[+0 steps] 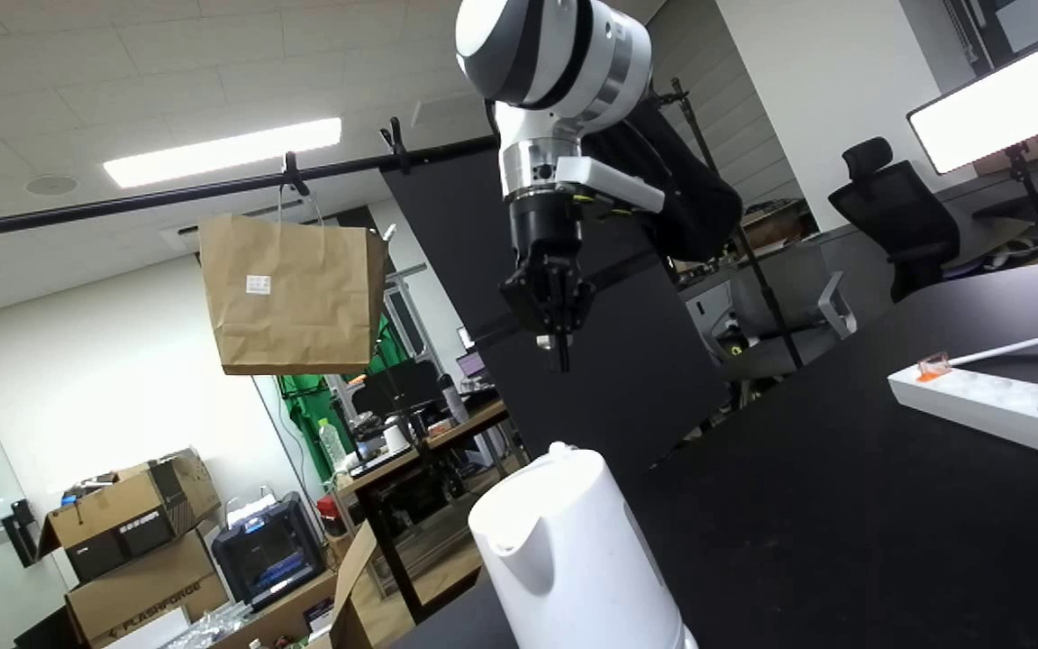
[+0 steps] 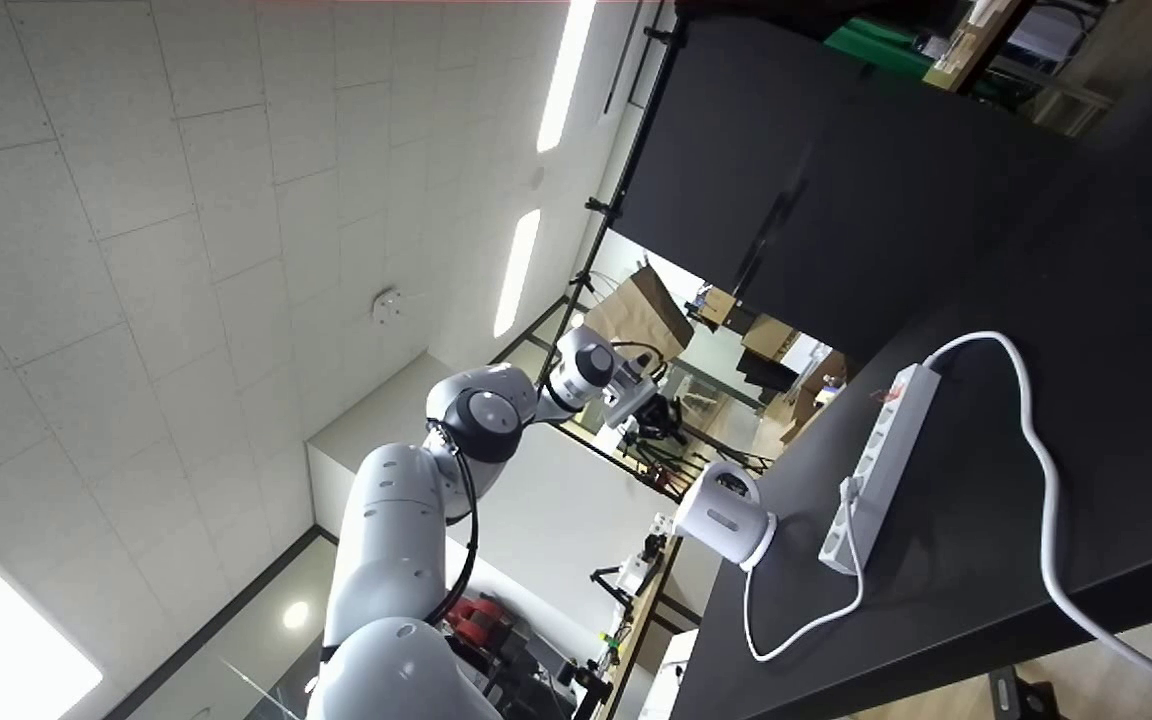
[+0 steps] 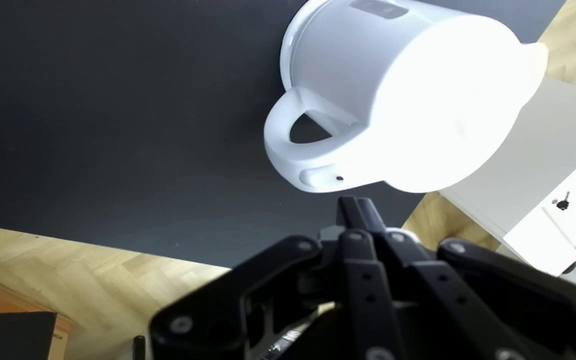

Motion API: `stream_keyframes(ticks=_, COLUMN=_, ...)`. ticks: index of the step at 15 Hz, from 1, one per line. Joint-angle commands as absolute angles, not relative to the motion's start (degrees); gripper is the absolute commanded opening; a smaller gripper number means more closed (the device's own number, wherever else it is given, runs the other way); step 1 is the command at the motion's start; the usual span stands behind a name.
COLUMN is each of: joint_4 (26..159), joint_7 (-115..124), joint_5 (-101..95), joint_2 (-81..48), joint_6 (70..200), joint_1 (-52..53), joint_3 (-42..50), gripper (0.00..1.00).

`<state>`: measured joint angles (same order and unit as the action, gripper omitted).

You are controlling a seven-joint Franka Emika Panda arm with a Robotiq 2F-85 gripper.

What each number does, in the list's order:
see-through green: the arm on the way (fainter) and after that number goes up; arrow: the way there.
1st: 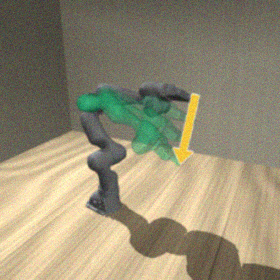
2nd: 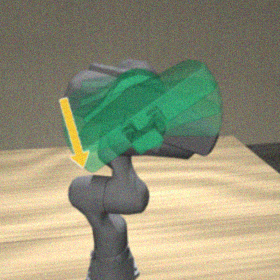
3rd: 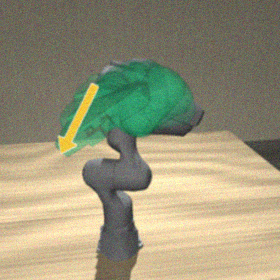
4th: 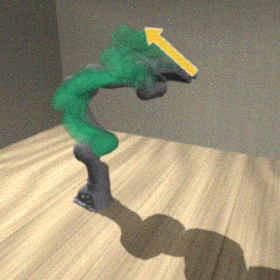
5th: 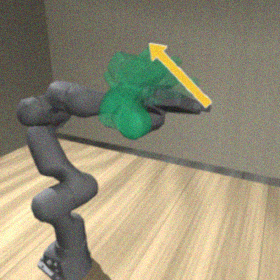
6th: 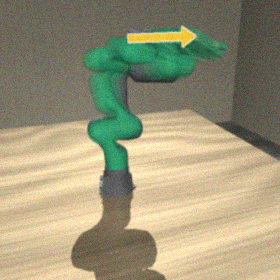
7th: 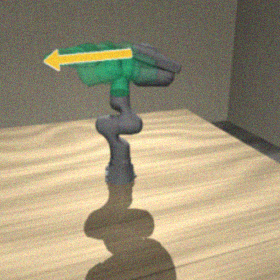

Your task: Turn on the kettle

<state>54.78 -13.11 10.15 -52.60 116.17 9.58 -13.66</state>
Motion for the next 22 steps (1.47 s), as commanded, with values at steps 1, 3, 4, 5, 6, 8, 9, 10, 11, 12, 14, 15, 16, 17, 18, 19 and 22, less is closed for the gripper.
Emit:
stream_keyframes(ticks=1, joint_4=51.9, joint_7=-14.6, joint_5=10.6, joint_2=-54.8, joint_6=115.6, joint_1=9.6, joint_3=-14.5, gripper=0.00)
stream_keyframes(ticks=3, joint_4=51.6, joint_7=-15.1, joint_5=10.6, joint_2=-55.5, joint_6=115.7, joint_1=9.7, joint_3=-14.7, gripper=0.00)
stream_keyframes(ticks=4, joint_4=51.4, joint_7=-15.5, joint_5=10.7, joint_2=-55.9, joint_6=115.8, joint_1=9.7, joint_3=-14.8, gripper=0.00)
stream_keyframes(ticks=5, joint_4=51.1, joint_7=-15.7, joint_5=10.6, joint_2=-56.4, joint_6=115.7, joint_1=9.8, joint_3=-14.8, gripper=0.00)
stream_keyframes(ticks=6, joint_4=51.0, joint_7=-15.8, joint_5=10.6, joint_2=-56.8, joint_6=116.0, joint_1=9.8, joint_3=-15.0, gripper=0.00)
stream_keyframes(ticks=8, joint_4=50.4, joint_7=-16.1, joint_5=10.4, joint_2=-57.5, joint_6=116.0, joint_1=10.0, joint_3=-15.0, gripper=0.00)
stream_keyframes(ticks=9, joint_4=50.1, joint_7=-16.3, joint_5=10.4, joint_2=-57.9, joint_6=116.0, joint_1=10.1, joint_3=-15.0, gripper=0.00)
stream_keyframes(ticks=10, joint_4=49.9, joint_7=-16.4, joint_5=10.3, joint_2=-58.2, joint_6=116.0, joint_1=10.2, joint_3=-15.0, gripper=0.00)
stream_keyframes(ticks=11, joint_4=49.6, joint_7=-16.5, joint_5=10.4, joint_2=-58.5, joint_6=115.9, joint_1=10.2, joint_3=-15.0, gripper=0.00)
stream_keyframes(ticks=12, joint_4=49.2, joint_7=-16.5, joint_5=10.4, joint_2=-58.8, joint_6=115.9, joint_1=10.3, joint_3=-15.0, gripper=0.00)
stream_keyframes(ticks=14, joint_4=48.5, joint_7=-16.9, joint_5=10.5, joint_2=-59.6, joint_6=116.1, joint_1=10.4, joint_3=-15.2, gripper=0.00)
stream_keyframes(ticks=15, joint_4=48.1, joint_7=-17.2, joint_5=10.5, joint_2=-60.0, joint_6=116.5, joint_1=10.6, joint_3=-15.3, gripper=0.00)
stream_keyframes(ticks=16, joint_4=47.7, joint_7=-17.5, joint_5=10.4, joint_2=-60.4, joint_6=116.8, joint_1=10.7, joint_3=-15.4, gripper=0.00)
stream_keyframes(ticks=17, joint_4=47.4, joint_7=-17.6, joint_5=10.4, joint_2=-60.8, joint_6=117.0, joint_1=10.8, joint_3=-15.5, gripper=0.00)
stream_keyframes(ticks=18, joint_4=47.0, joint_7=-17.7, joint_5=10.4, joint_2=-61.2, joint_6=117.1, joint_1=11.0, joint_3=-15.7, gripper=0.00)
stream_keyframes(ticks=19, joint_4=46.6, joint_7=-17.7, joint_5=10.4, joint_2=-61.6, joint_6=117.3, joint_1=11.2, joint_3=-15.8, gripper=0.00)
stream_keyframes(ticks=22, joint_4=45.5, joint_7=-17.8, joint_5=10.2, joint_2=-62.6, joint_6=116.9, joint_1=11.8, joint_3=-15.8, gripper=0.00)
